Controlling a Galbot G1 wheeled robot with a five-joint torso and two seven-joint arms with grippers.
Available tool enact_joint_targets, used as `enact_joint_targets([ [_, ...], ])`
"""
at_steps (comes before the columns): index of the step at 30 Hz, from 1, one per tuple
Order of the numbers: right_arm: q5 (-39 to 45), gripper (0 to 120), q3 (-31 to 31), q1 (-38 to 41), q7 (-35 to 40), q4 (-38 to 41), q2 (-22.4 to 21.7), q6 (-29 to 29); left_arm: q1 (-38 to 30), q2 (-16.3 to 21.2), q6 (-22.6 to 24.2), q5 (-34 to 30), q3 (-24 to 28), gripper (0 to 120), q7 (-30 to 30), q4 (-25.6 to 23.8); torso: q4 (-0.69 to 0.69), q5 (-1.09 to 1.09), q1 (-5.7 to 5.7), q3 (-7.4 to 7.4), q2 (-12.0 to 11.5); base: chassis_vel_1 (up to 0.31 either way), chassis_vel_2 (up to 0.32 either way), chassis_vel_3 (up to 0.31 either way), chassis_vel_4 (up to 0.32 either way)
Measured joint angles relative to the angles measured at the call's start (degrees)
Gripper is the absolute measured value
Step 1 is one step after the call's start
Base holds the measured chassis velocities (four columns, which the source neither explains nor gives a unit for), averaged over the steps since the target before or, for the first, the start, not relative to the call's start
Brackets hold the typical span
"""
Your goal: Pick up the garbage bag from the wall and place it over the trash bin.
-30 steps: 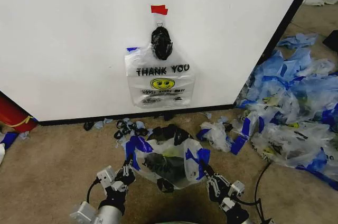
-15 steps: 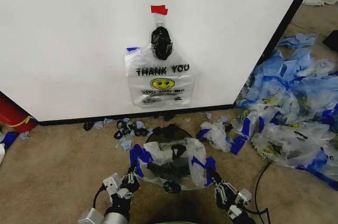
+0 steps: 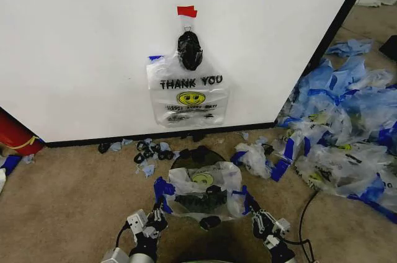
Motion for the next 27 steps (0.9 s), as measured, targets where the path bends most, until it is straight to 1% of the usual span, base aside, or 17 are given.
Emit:
enact_joint_targets([
  [8,-0.22,0,-0.9,4.95,0.85,-4.28,2.49,-1.44,-0.85,-0.41,-0.16,0.0,0.06,0,-0.01,2.23,0.01,0.0,0.0,0.0,0.0,0.0,0.0,0.0,0.0],
  [11,-0.5,0,-1.08,5.58,0.95,-5.07,2.88,-1.58,-0.93,-0.44,-0.16,0.01,0.04,0,-0.02,2.43,0.01,0.0,0.0,0.0,0.0,0.0,0.0,0.0,0.0],
  [19,-1.24,0,-1.14,4.08,0.96,-5.81,3.36,-1.31,-0.69,-0.28,-0.24,0.23,0.07,0,-0.02,2.93,0.0,0.0,0.0,0.0,0.01,0.0,0.0,0.0,0.0],
  [27,-1.39,0,-1.12,5.34,1.26,-7.66,3.82,-1.36,-1.72,-0.29,-0.29,0.28,-0.25,0,-0.26,4.53,0.01,0.0,0.0,0.0,0.01,0.0,0.0,0.0,0.0],
])
